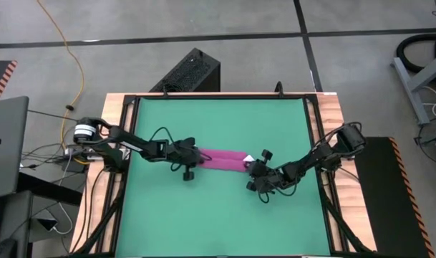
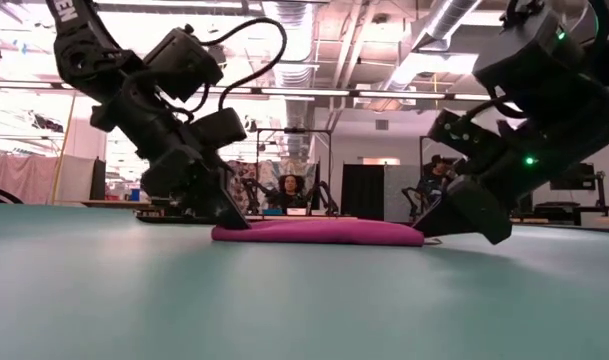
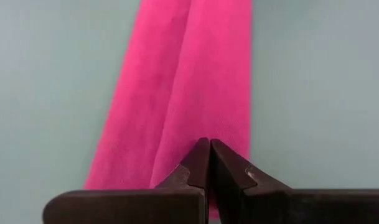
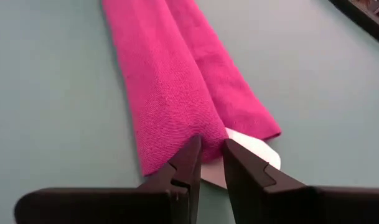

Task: Roll towel into tight, uniform cylinder
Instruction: Roll the pink towel

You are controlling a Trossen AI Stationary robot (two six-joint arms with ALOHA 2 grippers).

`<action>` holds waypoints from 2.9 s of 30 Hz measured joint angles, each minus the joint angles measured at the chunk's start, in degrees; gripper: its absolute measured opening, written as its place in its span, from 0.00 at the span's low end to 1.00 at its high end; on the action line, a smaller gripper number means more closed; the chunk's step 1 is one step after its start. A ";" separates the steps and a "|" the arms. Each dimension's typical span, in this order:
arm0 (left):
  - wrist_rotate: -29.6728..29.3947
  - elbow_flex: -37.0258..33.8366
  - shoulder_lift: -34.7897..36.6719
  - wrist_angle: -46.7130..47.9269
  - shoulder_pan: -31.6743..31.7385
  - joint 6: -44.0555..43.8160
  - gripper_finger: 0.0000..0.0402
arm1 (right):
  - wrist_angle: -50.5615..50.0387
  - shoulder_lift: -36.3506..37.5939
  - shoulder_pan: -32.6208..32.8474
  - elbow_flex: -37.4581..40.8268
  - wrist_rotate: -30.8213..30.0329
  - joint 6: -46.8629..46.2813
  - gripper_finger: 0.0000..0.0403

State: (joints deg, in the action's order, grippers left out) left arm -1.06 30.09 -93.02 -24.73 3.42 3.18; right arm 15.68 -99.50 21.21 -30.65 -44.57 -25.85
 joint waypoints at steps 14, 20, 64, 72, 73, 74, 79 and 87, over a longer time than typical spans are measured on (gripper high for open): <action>0.36 0.08 10.34 -8.66 -2.08 5.58 0.00 | -0.02 -0.06 0.07 0.07 1.10 -1.14 0.22; -0.18 0.07 9.69 -9.68 -1.62 9.94 0.00 | 0.07 -0.07 0.00 0.07 1.22 -0.90 0.22; -0.24 9.03 -7.36 4.31 9.07 9.55 0.00 | 14.51 3.57 -0.96 -0.46 6.64 10.62 0.21; -0.24 9.01 -7.36 4.33 9.07 9.37 0.00 | 10.23 3.61 -0.09 -0.48 4.17 5.42 0.21; -0.22 9.00 -7.36 4.33 9.07 9.18 0.00 | 9.23 3.57 -0.04 -0.46 4.19 4.15 0.21; -0.24 8.98 -7.36 4.33 9.07 9.16 0.00 | 8.65 3.56 0.20 -0.46 4.15 3.03 0.21; -0.22 8.98 -7.36 4.33 9.07 9.16 0.00 | 8.34 3.58 2.59 -0.46 1.42 2.12 0.21; -0.22 8.98 -7.36 4.31 9.07 9.22 0.00 | 2.66 3.65 3.07 -0.48 -0.42 -4.11 0.21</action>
State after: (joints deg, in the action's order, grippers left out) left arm -1.28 39.07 -100.38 -20.43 12.49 12.40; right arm 18.34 -95.85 24.28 -31.14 -45.00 -29.95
